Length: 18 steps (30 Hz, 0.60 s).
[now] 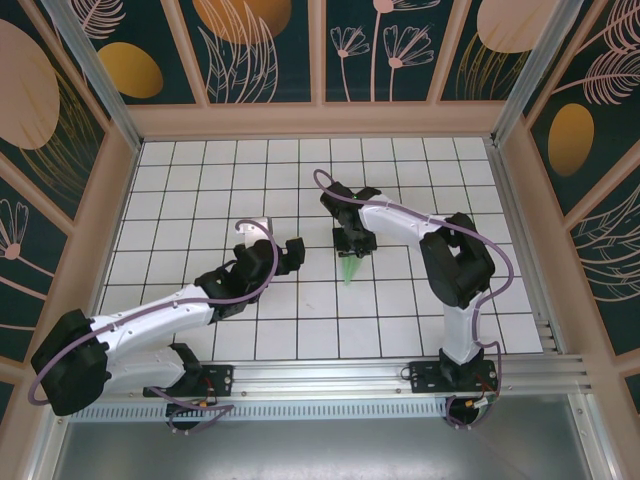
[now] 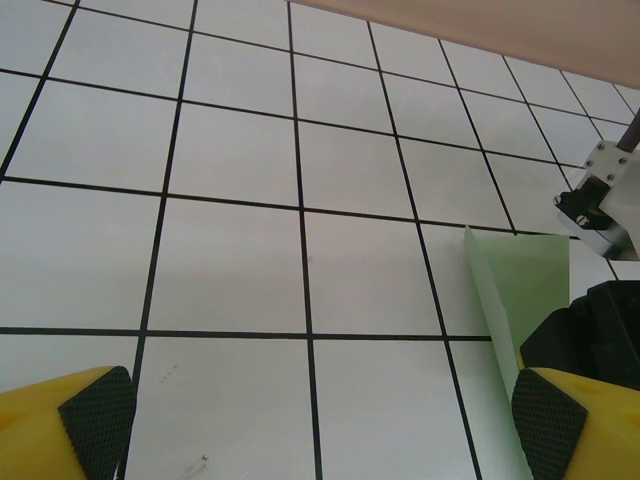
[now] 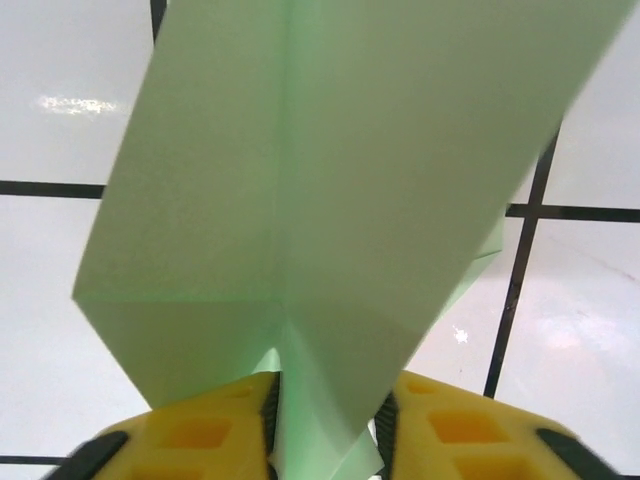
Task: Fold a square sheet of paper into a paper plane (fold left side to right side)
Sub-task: Press the paper plane at the center of the table.
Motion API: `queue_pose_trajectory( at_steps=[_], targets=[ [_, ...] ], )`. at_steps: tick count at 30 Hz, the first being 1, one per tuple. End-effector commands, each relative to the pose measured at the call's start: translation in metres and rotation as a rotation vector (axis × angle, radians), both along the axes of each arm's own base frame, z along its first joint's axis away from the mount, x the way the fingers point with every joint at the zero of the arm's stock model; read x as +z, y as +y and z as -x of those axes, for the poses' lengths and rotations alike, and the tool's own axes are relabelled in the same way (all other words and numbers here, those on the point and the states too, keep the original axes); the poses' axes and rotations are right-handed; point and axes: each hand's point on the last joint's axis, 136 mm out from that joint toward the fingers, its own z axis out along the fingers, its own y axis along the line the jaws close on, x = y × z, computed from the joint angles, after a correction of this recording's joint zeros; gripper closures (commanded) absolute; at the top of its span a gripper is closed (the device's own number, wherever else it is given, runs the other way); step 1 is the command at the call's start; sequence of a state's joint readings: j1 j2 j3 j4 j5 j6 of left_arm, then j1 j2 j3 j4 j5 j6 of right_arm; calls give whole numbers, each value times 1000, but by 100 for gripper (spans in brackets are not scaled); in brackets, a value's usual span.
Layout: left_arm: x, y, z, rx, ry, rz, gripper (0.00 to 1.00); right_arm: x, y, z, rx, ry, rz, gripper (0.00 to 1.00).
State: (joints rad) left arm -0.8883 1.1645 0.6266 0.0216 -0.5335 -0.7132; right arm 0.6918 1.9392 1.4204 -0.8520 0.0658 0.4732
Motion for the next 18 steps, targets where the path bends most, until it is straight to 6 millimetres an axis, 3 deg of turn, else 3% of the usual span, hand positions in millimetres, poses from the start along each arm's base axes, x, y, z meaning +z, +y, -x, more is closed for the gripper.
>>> queue_pose_trajectory(
  at_steps=[1, 13, 18],
  targets=[
    [17, 3, -4, 31, -35, 39, 1, 3, 3, 5, 17, 11, -12, 75],
    [14, 5, -4, 33, -35, 25, 2, 8, -4, 6, 76, 3, 99, 91],
    [13, 7, -4, 39, -36, 16, 1, 12, -4, 6, 114, -13, 197, 94]
  ],
)
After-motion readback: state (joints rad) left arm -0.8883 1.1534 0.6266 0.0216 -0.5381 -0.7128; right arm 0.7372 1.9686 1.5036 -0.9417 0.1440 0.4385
